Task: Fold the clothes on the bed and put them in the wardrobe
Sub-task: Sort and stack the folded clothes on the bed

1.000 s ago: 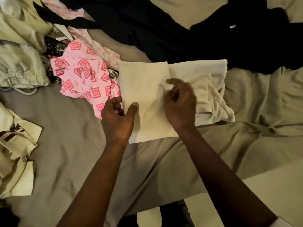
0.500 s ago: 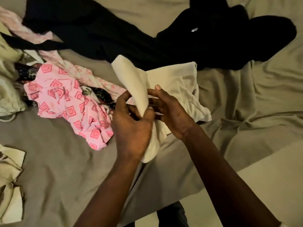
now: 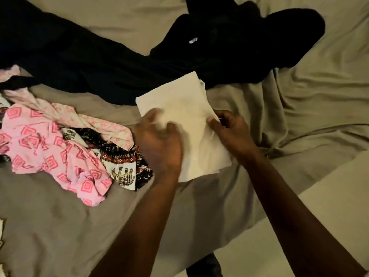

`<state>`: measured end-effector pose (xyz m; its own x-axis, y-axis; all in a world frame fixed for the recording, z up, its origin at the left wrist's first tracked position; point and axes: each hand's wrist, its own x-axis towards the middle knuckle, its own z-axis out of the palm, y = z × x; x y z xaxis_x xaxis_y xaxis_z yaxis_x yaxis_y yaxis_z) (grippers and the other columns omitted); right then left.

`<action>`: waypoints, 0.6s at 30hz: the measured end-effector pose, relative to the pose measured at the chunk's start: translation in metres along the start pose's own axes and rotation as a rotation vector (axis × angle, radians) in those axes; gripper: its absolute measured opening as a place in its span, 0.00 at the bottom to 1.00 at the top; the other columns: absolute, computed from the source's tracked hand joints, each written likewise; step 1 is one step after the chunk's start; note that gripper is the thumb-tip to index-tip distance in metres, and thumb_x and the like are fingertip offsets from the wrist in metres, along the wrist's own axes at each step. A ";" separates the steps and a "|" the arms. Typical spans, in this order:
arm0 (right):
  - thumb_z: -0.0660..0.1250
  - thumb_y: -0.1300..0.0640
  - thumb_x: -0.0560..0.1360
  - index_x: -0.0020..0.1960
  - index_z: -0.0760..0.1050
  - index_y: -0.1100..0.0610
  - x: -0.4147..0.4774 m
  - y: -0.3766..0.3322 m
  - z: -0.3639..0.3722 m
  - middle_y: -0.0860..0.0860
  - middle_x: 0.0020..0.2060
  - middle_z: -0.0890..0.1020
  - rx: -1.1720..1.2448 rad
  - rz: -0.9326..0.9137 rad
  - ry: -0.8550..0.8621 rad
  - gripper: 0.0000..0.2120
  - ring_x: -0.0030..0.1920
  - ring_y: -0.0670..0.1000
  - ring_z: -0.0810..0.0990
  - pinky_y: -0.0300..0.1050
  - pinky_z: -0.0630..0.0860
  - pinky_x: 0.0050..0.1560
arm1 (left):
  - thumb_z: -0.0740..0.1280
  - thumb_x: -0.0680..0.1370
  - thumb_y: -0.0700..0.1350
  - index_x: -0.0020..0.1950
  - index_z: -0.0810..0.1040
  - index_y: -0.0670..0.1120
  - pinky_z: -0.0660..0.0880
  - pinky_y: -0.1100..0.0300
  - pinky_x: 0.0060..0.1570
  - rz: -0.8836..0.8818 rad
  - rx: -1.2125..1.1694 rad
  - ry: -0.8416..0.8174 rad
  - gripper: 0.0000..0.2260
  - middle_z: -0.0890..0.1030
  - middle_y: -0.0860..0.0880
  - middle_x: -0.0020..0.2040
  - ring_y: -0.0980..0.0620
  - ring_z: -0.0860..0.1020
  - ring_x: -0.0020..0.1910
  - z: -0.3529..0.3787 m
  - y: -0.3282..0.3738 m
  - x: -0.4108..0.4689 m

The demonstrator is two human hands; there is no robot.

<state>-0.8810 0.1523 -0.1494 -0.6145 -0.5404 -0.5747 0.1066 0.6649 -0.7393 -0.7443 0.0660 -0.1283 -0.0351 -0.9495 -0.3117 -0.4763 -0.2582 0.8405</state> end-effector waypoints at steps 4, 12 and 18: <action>0.63 0.46 0.84 0.67 0.77 0.52 -0.004 0.010 0.019 0.49 0.56 0.84 -0.379 -0.142 0.243 0.16 0.53 0.50 0.80 0.41 0.70 0.53 | 0.72 0.69 0.61 0.54 0.79 0.50 0.82 0.40 0.55 -0.257 -0.002 -0.067 0.20 0.84 0.51 0.49 0.42 0.84 0.50 -0.009 -0.023 0.038; 0.48 0.31 0.81 0.70 0.69 0.54 -0.014 0.047 0.039 0.58 0.58 0.79 -0.646 -0.095 0.376 0.33 0.56 0.62 0.79 0.57 0.77 0.54 | 0.78 0.74 0.55 0.51 0.84 0.51 0.83 0.53 0.53 -0.227 0.005 -0.143 0.12 0.86 0.56 0.47 0.56 0.85 0.47 0.015 -0.024 0.058; 0.51 0.33 0.81 0.73 0.66 0.52 -0.016 0.046 0.033 0.57 0.54 0.83 -0.472 -0.094 0.242 0.29 0.53 0.64 0.82 0.54 0.74 0.50 | 0.77 0.74 0.57 0.56 0.82 0.48 0.80 0.64 0.48 -0.009 0.072 0.040 0.17 0.83 0.56 0.48 0.58 0.82 0.46 0.007 -0.021 0.075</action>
<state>-0.8408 0.1747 -0.1860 -0.7730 -0.5113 -0.3755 -0.2858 0.8091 -0.5134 -0.7433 0.0019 -0.1724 0.0040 -0.9539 -0.3000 -0.5385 -0.2548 0.8032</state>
